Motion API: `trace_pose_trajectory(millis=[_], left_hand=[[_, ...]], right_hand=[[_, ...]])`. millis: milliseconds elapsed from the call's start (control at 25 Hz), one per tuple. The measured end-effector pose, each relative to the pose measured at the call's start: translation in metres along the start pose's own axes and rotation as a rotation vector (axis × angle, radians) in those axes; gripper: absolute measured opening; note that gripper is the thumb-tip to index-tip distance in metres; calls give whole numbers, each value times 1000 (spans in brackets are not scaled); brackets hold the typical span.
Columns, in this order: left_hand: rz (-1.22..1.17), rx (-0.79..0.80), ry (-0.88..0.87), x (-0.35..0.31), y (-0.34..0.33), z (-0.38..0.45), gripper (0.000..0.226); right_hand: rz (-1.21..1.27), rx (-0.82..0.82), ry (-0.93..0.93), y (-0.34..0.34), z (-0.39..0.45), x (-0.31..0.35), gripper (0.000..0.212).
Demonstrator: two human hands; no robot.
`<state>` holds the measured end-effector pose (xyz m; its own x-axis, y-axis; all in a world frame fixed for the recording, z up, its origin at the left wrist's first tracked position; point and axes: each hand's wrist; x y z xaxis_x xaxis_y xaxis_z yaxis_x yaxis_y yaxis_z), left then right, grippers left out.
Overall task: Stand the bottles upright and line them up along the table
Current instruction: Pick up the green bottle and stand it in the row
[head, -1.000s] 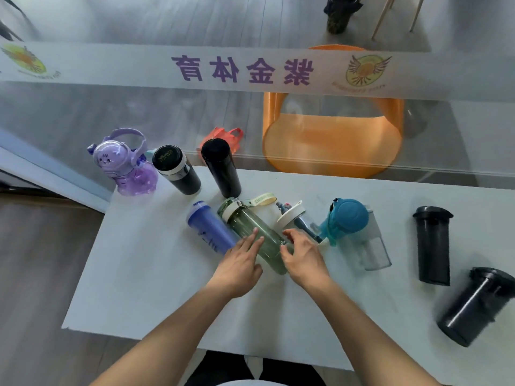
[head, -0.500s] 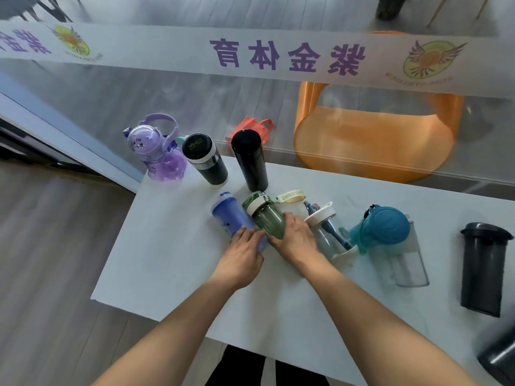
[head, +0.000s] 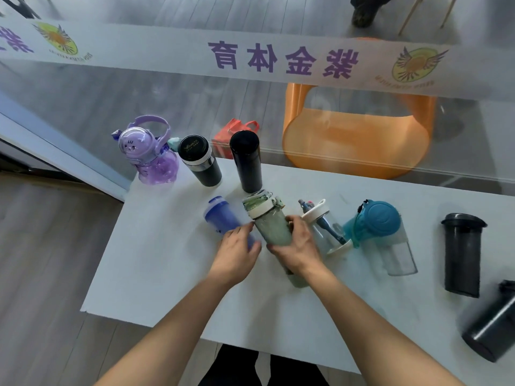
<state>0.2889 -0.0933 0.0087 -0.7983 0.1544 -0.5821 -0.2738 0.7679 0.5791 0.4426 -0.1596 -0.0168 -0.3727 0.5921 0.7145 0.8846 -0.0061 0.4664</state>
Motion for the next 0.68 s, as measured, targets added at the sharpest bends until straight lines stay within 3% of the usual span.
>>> trace_pose_trajectory(millis=[160,240,440,680], left_hand=[[-417,82,-64,-22,7,6,69],[-458,73,-66,-33,10,12,83],[-474,-27,-154,-59,17,22,72],[-417,-53,-188,-67,16,26,71]], right_hand=[[101,-26,55,17,-11,15,80],[123,-37,66,21,-12,19,85],[240,-33,92,34,-11,17,75],[-559,-146,-170,45,23,-16,73]])
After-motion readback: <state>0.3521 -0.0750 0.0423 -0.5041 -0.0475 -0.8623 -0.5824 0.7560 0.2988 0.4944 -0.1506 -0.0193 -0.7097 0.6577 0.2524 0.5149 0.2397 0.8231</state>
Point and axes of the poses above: each hand's wrist, its own z-axis towards the middle knuckle, its own y-axis out of the back of the hand, x = y × z, and after that the axes turned 14 degrees about x, right-handed
